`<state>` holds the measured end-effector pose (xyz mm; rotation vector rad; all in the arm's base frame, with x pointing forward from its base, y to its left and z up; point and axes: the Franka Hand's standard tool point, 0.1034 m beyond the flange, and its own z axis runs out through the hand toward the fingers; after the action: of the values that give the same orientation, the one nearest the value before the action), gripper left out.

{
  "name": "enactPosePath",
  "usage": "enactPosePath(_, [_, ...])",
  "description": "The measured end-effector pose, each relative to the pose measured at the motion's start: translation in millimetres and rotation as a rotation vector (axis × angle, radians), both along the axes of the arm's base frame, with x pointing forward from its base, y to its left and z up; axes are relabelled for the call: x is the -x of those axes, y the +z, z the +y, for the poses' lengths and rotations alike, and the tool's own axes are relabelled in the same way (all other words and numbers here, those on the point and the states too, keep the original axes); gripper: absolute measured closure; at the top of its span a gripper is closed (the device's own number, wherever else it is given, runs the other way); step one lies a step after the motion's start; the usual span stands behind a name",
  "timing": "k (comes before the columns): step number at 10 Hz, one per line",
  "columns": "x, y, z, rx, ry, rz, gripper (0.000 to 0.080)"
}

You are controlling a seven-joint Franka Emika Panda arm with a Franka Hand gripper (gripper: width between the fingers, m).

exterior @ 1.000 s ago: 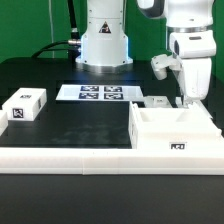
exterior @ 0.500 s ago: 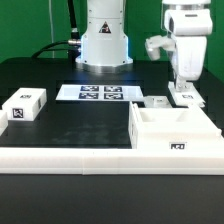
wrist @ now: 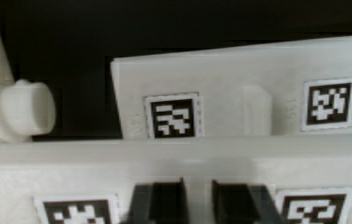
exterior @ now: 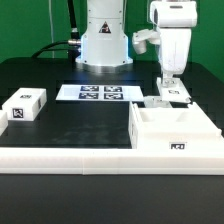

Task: Assemble cabinet

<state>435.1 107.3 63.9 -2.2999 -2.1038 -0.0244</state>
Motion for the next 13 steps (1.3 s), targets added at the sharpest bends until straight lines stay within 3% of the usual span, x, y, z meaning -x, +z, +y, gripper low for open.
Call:
enactPosePath(4, [-13.7,0.5,-4.1,-0.003,-0.007,-0.006,0.0732])
enactPosePath(10, [-15.2,-3.9,-4.0,-0.006,-0.015,0.0,0.0731])
enactPosePath(13, [-24.4,-3.9,-3.3,-0.01,-0.019,-0.006,0.0731])
